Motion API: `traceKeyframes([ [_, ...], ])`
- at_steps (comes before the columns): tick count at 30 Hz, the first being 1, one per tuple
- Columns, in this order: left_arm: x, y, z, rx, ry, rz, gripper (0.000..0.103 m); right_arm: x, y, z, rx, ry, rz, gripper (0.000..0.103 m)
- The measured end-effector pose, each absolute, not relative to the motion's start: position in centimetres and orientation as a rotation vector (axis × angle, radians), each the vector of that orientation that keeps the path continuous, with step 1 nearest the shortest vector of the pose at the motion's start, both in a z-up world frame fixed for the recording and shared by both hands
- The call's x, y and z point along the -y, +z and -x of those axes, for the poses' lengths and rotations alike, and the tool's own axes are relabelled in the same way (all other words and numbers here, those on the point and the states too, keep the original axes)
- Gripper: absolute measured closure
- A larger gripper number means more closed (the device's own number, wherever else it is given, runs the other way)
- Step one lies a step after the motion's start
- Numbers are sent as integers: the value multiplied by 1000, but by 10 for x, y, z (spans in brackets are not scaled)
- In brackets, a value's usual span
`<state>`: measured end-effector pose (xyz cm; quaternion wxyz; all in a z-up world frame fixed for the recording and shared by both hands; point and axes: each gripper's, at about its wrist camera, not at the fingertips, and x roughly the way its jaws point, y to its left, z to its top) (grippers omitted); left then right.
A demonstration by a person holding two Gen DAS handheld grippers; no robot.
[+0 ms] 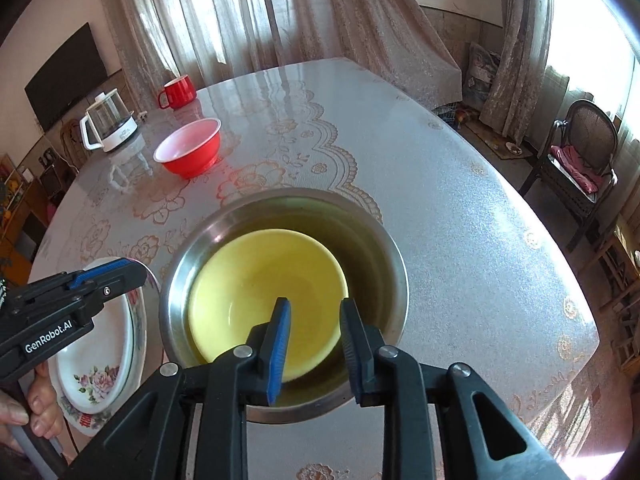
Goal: Organize plates and bowls
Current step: 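Lower the yellow bowl into the steel bowl and open the right gripper, then move the right gripper to the red bowl and grasp its rim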
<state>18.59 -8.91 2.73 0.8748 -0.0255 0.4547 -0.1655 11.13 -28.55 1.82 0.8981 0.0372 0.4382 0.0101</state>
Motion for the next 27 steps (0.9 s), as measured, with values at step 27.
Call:
traceKeyframes([
  [27, 11, 19, -204, -994, -291, 234, 68, 236, 15, -157, -932, 313, -265, 71],
])
